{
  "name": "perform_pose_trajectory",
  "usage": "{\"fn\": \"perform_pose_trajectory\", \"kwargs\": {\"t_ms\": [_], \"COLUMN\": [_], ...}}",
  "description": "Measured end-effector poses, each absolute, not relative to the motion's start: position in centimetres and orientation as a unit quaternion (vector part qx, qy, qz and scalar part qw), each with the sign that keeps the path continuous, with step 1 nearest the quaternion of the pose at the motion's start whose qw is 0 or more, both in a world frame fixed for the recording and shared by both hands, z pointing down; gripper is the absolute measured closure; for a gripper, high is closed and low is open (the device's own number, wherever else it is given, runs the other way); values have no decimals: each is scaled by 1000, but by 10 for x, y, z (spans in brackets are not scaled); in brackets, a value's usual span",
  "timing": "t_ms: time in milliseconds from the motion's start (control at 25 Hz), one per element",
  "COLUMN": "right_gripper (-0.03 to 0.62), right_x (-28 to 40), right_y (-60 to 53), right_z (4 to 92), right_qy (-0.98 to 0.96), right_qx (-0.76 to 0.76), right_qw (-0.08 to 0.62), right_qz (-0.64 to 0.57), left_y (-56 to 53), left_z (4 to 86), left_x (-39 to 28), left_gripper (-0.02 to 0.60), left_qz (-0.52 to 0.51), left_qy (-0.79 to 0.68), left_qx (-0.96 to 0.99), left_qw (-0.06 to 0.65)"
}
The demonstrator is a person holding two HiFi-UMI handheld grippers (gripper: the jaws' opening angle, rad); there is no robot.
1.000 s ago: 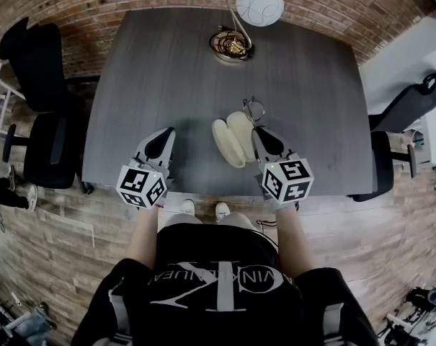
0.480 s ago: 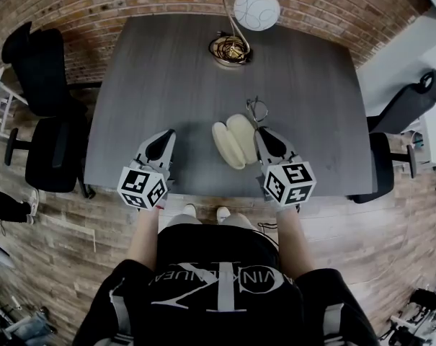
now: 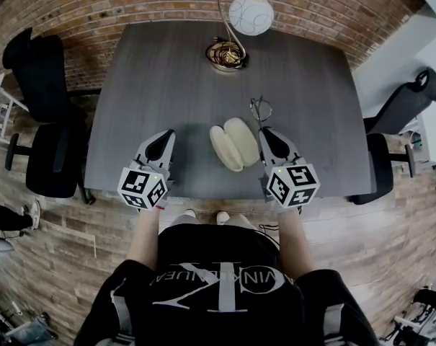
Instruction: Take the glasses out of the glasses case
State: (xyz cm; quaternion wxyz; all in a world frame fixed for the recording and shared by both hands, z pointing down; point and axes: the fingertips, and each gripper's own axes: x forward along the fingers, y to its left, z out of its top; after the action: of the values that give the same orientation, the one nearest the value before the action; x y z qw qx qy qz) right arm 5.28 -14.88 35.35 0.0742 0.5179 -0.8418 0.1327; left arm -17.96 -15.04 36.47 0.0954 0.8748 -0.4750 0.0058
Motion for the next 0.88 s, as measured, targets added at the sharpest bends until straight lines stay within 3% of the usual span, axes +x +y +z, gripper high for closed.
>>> {"fn": "perform_pose_trajectory", "kwargs": {"t_ms": [880], "right_gripper": [556], "right_x": [68], "right_y": [-139], "right_z": [329], "right_qy": [-840], "right_qx": [530], "right_qw": [44], "right_qz": [108], "left_y": [-154], "left_z": [341], "left_x": [-178], "left_gripper": [566], "left_qz": [-17], "left_qy": [-481], "left_qx": [873], "left_qw": [79]}}
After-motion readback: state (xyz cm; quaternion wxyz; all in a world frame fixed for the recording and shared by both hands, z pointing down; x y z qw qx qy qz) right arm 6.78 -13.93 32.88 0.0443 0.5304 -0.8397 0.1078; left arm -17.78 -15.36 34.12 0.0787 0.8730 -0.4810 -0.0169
